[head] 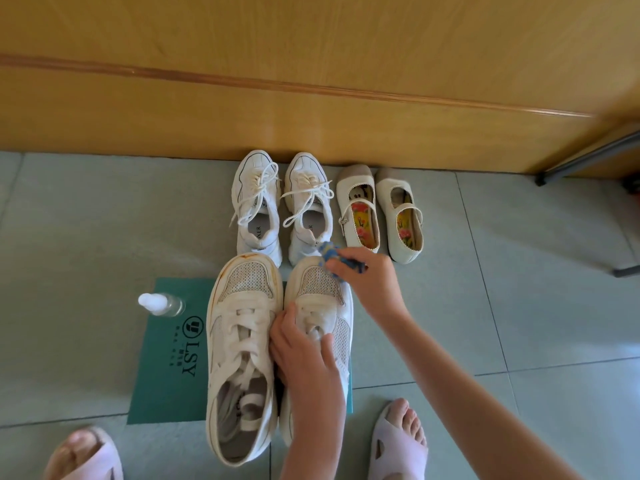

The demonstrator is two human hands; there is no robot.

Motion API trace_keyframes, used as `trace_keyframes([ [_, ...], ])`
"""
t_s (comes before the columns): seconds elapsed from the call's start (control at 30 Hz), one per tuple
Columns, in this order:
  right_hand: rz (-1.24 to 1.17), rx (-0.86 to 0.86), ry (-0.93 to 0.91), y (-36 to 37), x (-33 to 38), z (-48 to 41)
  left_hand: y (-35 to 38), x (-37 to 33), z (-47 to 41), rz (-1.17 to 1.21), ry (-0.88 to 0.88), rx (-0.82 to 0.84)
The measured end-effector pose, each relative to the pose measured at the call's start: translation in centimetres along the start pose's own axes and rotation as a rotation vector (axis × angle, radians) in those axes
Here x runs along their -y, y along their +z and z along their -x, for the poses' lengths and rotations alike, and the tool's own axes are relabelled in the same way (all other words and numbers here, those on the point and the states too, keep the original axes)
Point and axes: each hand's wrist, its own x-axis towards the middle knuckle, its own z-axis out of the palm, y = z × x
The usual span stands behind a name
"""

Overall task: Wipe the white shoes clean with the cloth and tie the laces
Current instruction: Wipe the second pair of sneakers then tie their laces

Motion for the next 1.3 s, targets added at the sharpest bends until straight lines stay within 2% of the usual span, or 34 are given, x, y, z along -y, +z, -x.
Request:
trace_keyframes([
  [0.13, -0.028, -0.164, 0.017, 0.5, -1.0, 3.2, -0.2, 0.3, -0.1, -0.022, 0.037, 0.007],
  [0.47, -0.089, -0.184, 0.146, 0.4, -2.5, 8.8, -1.1, 0.2, -0.4, -0.002, 0.027, 0.082],
  [0.57, -0.139, -0.082, 0.264, -0.5, -2.8, 10.7, -1.8, -0.1, -0.4, -0.018, 0.028, 0.125],
  [0.7, -0.298, 0.242, 0.534, -4.8, -2.2, 10.9, -3.1, -0.3, -0.5, -0.118, 0.07, 0.223],
  [0.77, -0.308, 0.257, 0.578, -6.9, -1.2, 9.2, -3.5, -0.3, -0.4, -0.21, 0.096, 0.265],
  [0.9, -0.248, 0.168, 0.433, -7.6, 1.6, 5.3, -4.0, -1.0, 0.1, -0.361, 0.115, 0.284],
  [1.07, -0.166, -0.087, 0.328, -1.2, -0.1, 5.5, -4.2, -0.9, -0.2, -0.387, 0.126, 0.3],
  [1.2, -0.264, -0.292, 0.371, 1.8, -2.4, 8.9, -4.0, -0.2, -0.6, -0.391, 0.141, 0.285],
  [1.3, -0.358, -0.342, 0.41, 2.3, -2.5, 11.8, -4.0, -0.2, -0.5, -0.383, 0.164, 0.269],
])
